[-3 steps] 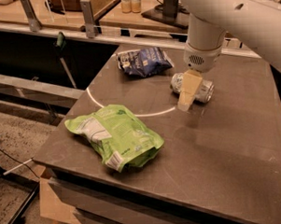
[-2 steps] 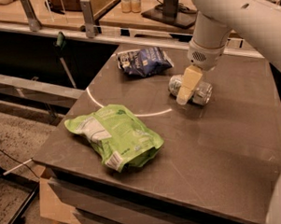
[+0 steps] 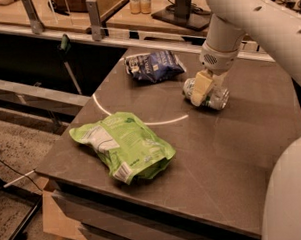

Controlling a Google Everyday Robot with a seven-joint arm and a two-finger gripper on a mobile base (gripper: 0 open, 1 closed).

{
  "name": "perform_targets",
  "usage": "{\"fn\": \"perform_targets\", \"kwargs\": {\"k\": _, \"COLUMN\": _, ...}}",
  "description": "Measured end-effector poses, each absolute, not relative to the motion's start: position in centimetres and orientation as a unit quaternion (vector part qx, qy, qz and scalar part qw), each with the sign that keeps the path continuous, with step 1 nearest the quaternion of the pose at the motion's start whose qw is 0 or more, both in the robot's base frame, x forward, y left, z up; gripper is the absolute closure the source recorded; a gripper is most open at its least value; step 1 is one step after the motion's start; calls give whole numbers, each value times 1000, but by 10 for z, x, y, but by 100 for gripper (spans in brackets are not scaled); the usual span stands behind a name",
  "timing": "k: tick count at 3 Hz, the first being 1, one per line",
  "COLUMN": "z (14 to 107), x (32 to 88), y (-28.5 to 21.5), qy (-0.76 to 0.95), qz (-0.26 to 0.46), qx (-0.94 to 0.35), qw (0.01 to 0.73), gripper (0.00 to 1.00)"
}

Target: Place 7up can upright

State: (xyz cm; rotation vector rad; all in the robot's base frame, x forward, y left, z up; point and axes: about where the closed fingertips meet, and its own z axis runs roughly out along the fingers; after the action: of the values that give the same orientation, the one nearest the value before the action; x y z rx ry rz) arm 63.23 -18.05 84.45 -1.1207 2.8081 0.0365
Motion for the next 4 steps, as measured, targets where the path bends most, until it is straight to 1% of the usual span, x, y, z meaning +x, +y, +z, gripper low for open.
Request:
{"fn": "perform_targets", "kwargs": {"k": 1, "z": 844, "x": 635, "y": -177, "qy": 928, "qz": -3, "qx": -369, "qw": 47, "gripper": 60}}
{"fn": "perform_targets", "kwargs": {"k": 2, "z": 850, "x": 636, "y": -175, "qy": 925, "qz": -3, "qx": -376, "qw": 55, "gripper": 84}}
{"fn": "perform_targets", "kwargs": {"k": 3, "z": 876, "x": 622, "y": -172, "qy": 904, "qz": 24, "qx": -411, "qw": 115, "gripper": 100}}
{"fn": "perform_targets", "kwargs": {"k": 4, "z": 906, "x": 614, "y": -188, "qy": 865, "qz": 60, "qx": -440, "qw": 233, "gripper": 100}}
